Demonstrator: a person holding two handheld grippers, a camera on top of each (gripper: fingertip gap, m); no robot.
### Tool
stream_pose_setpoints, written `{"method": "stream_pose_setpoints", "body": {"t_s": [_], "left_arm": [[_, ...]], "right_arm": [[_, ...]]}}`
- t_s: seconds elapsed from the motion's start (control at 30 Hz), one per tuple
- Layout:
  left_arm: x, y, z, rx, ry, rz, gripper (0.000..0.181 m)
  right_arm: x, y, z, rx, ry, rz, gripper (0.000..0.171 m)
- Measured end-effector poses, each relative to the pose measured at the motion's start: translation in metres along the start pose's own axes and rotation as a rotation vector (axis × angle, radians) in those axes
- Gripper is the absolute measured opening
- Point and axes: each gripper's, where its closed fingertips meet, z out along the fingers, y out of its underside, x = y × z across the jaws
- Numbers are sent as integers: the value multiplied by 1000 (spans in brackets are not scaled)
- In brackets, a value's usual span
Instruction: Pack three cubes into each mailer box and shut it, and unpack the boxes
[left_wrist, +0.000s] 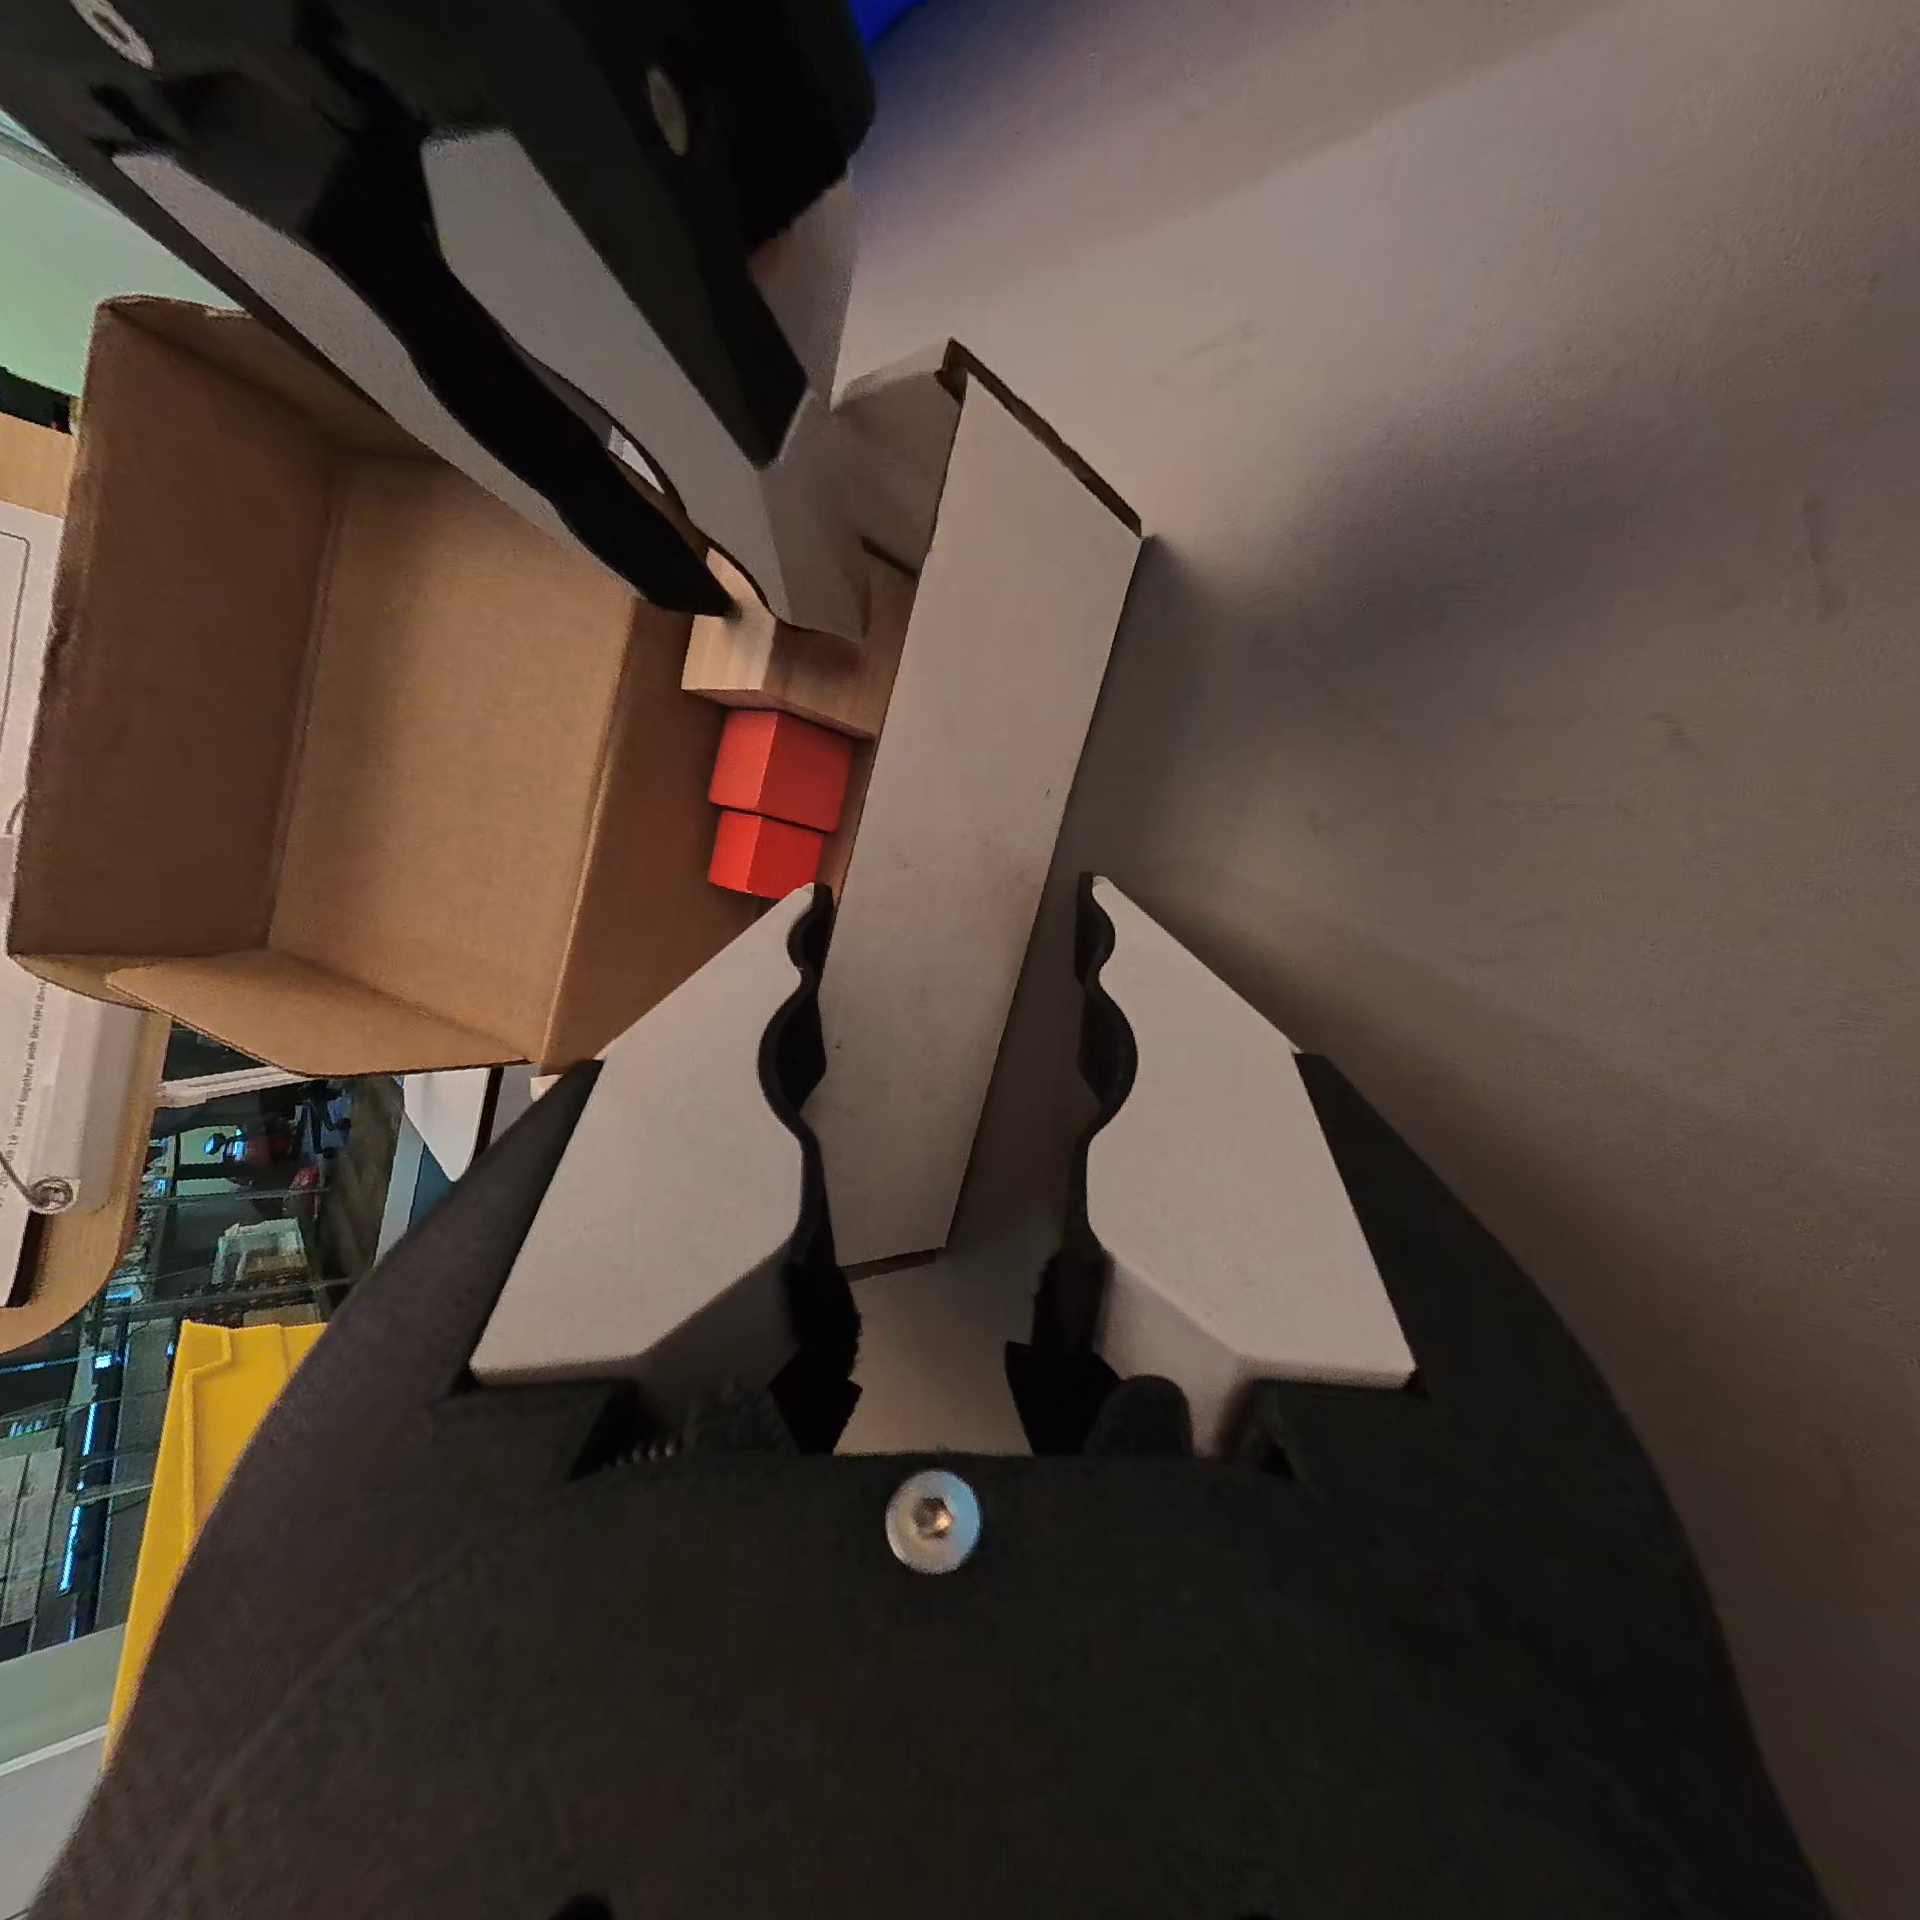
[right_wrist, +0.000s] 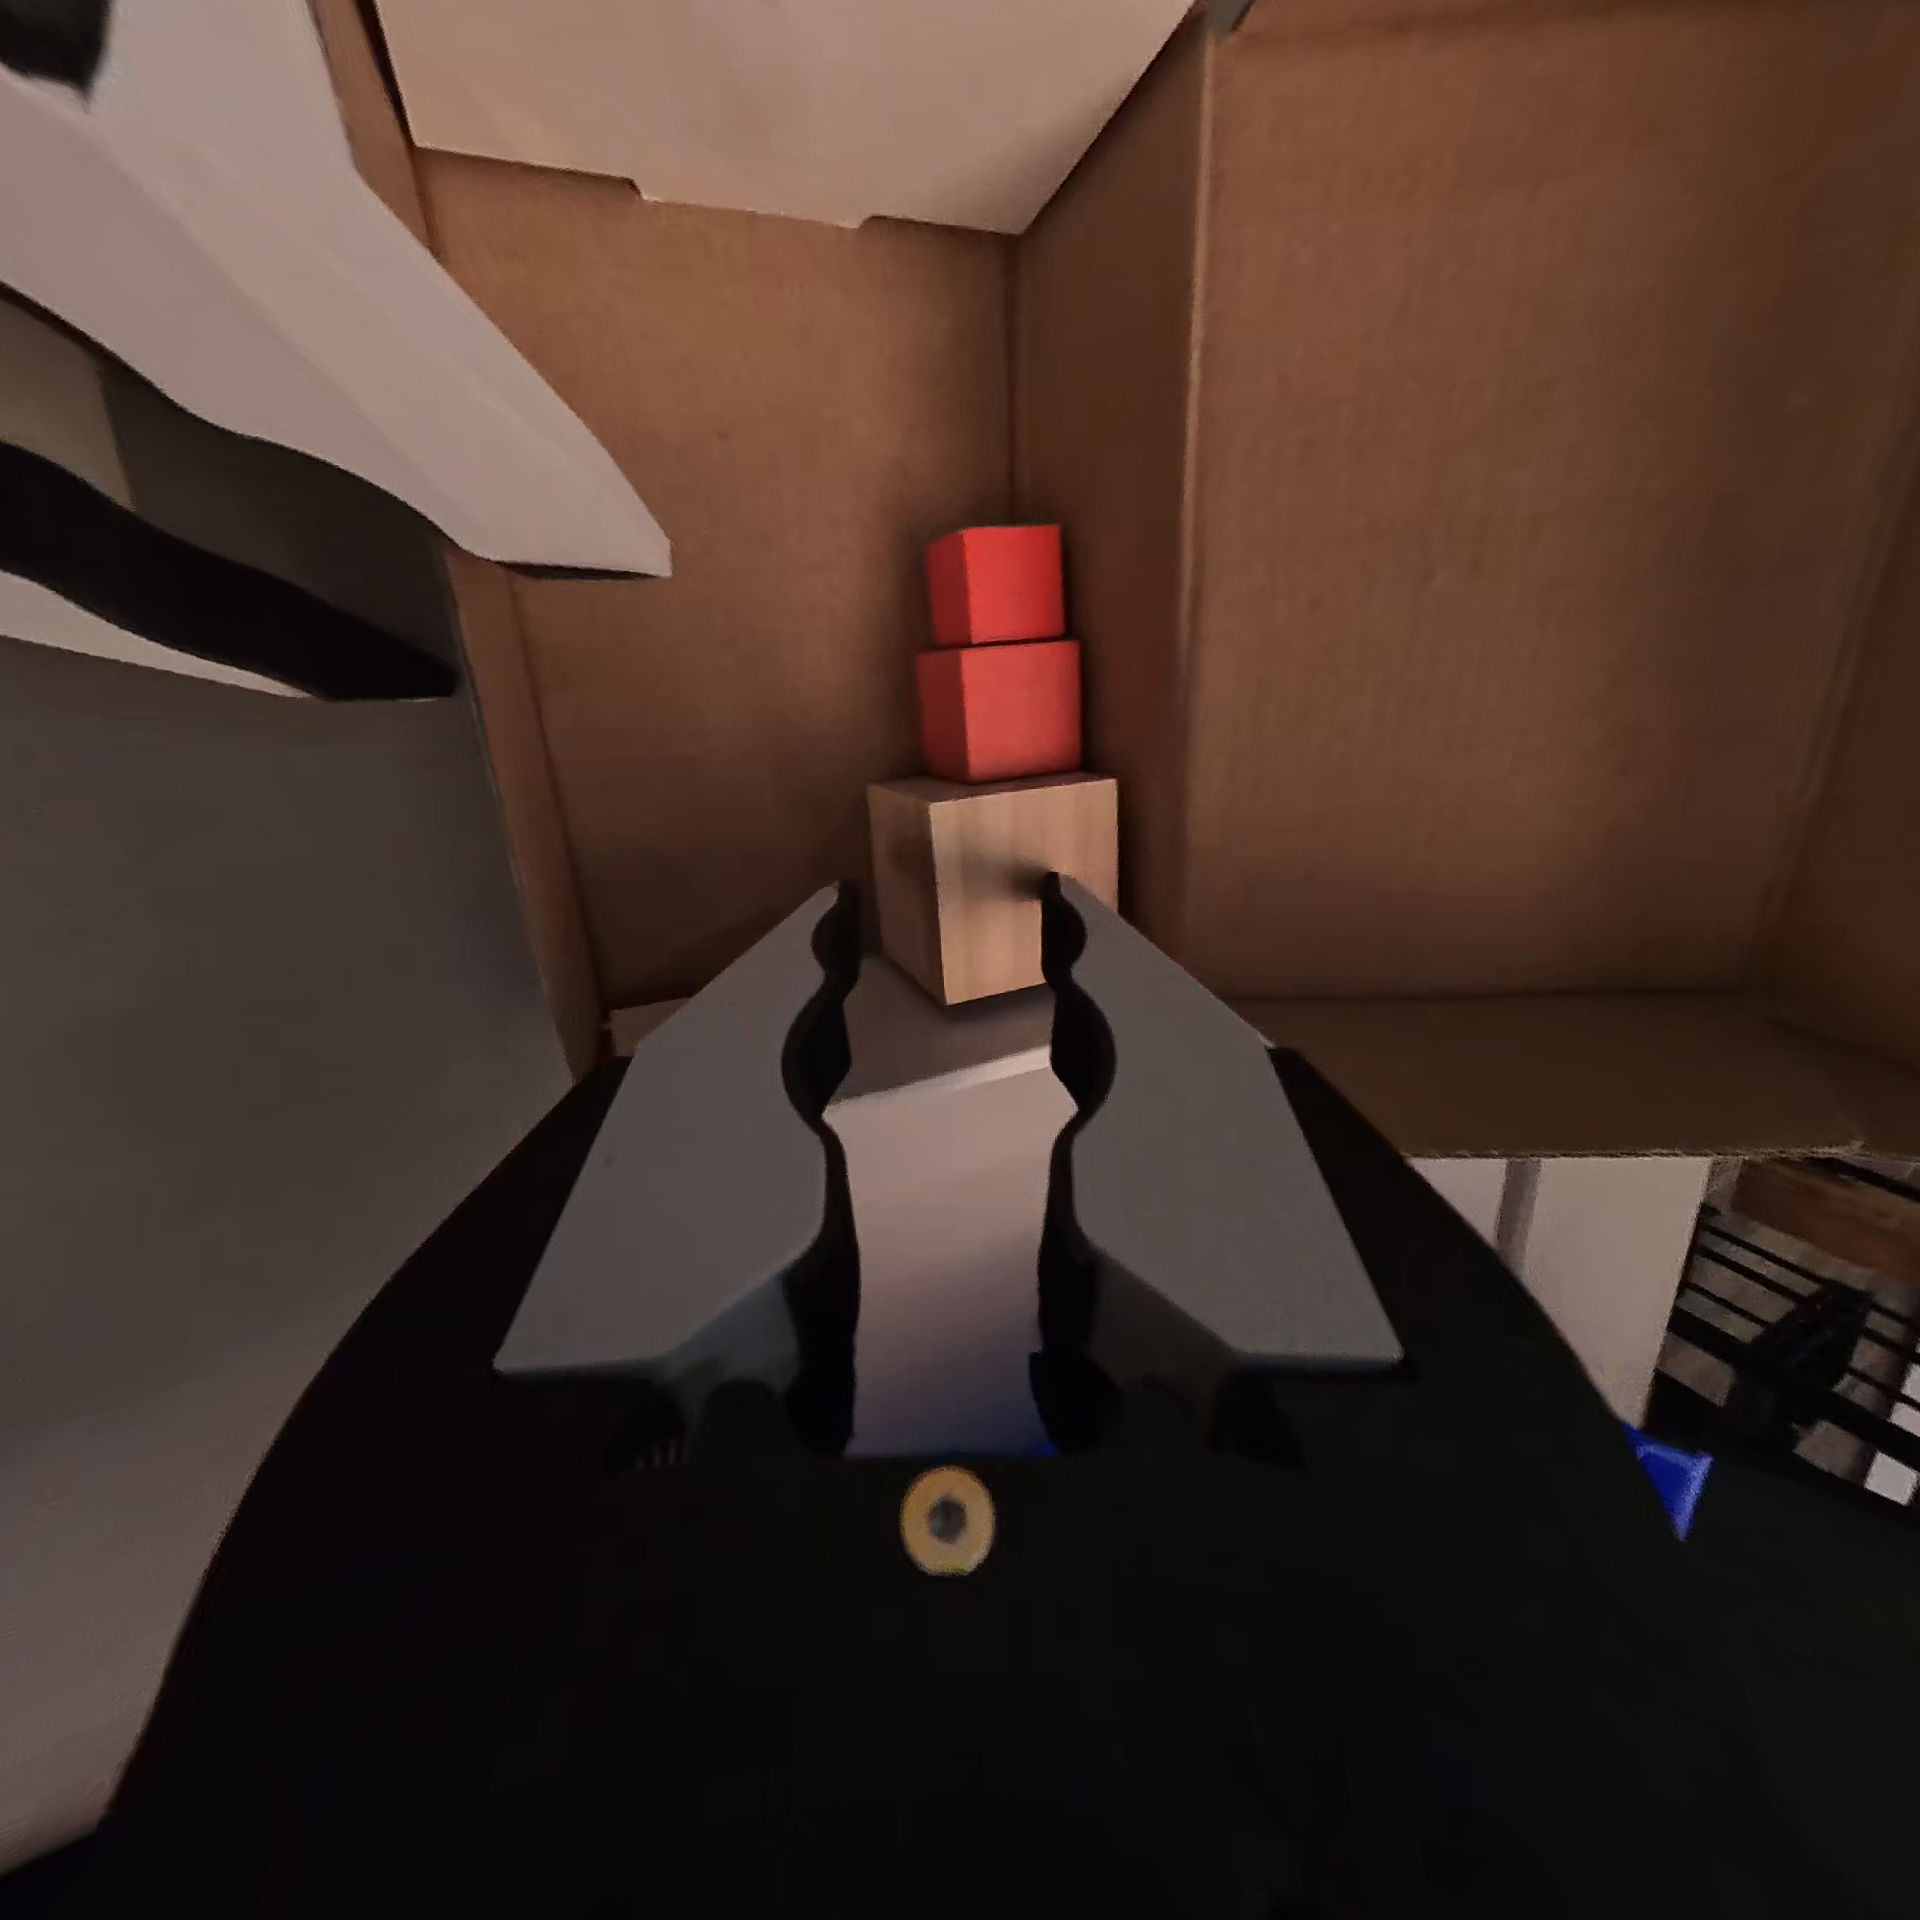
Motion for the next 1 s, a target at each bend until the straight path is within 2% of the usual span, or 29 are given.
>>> {"method": "stream_pose_setpoints", "body": {"t_s": [0.13,0.17,0.23,0.27,0.33,0.4,0.57,0.67,0.8,0.87,1.0], "left_arm": [[0,0,0,1,2,-2,46],[0,0,0,1,3,-1,46],[0,0,0,2,3,0,45],[0,0,0,2,3,0,46],[0,0,0,2,2,0,45],[0,0,0,3,2,1,45],[0,-1,1,5,4,0,45],[0,-1,1,6,3,1,45],[0,-1,1,7,0,4,45],[0,0,1,6,-4,6,45],[-1,0,1,4,-17,16,46]], "right_arm": [[-12,-5,-9,3,-87,21,28],[-8,-7,-10,15,-74,16,31],[-2,-8,-7,19,-68,16,51],[-2,-6,-3,1,-91,32,55],[-6,-4,3,-26,-141,58,55],[-6,1,8,-75,-153,50,44],[-5,-8,-1,-78,-146,17,43],[10,-17,-28,-63,-44,-28,43],[48,-19,-98,21,119,50,43],[71,5,-132,28,184,169,43],[108,96,-174,-55,273,480,43]]}}
